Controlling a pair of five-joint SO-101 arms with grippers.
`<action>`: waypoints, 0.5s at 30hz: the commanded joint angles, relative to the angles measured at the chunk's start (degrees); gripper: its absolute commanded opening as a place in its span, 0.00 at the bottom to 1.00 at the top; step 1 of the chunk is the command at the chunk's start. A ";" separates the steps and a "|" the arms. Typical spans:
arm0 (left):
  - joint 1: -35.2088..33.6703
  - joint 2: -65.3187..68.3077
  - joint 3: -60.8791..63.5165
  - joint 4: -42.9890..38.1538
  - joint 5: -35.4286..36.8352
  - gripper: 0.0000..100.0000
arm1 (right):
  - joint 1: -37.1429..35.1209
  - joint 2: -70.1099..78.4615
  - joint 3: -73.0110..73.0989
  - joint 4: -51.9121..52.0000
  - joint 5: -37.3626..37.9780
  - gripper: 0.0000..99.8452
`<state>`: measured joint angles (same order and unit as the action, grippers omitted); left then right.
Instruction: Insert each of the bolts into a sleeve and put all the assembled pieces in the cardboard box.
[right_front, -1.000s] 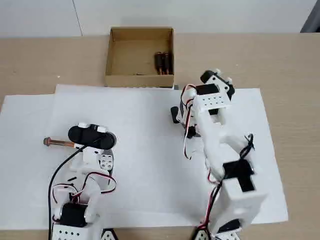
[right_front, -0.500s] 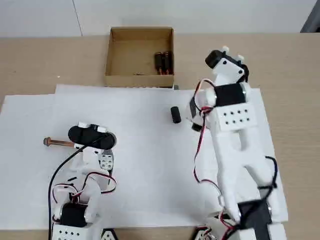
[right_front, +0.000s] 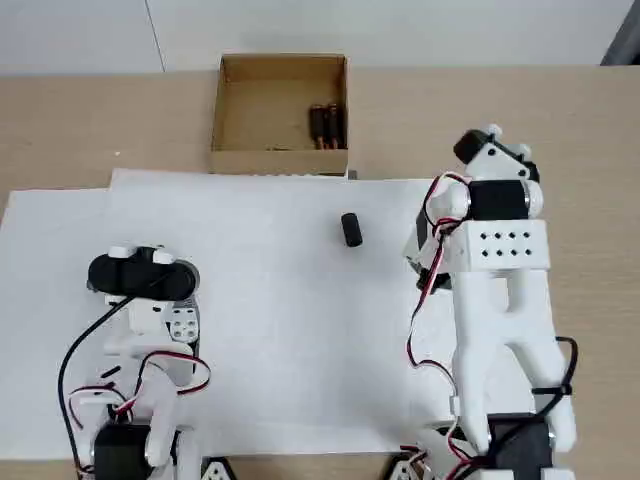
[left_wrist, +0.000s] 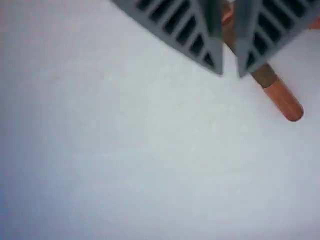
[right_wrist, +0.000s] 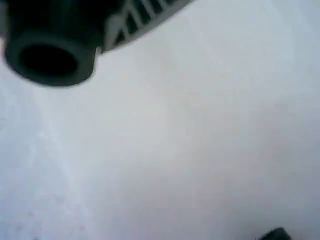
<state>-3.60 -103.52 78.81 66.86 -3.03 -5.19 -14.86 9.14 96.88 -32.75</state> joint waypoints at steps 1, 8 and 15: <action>-0.53 -0.18 -4.00 0.26 0.00 0.01 | 0.40 -2.33 0.79 0.57 0.44 0.00; -0.53 15.47 -14.55 -1.49 1.32 0.01 | 0.48 -2.33 1.67 0.57 0.44 0.00; -0.44 41.93 -34.24 -2.11 11.08 0.01 | 0.48 -2.33 1.67 0.57 0.35 0.00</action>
<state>-3.60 -71.60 53.58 66.15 4.35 -5.10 -14.86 11.16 96.88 -32.75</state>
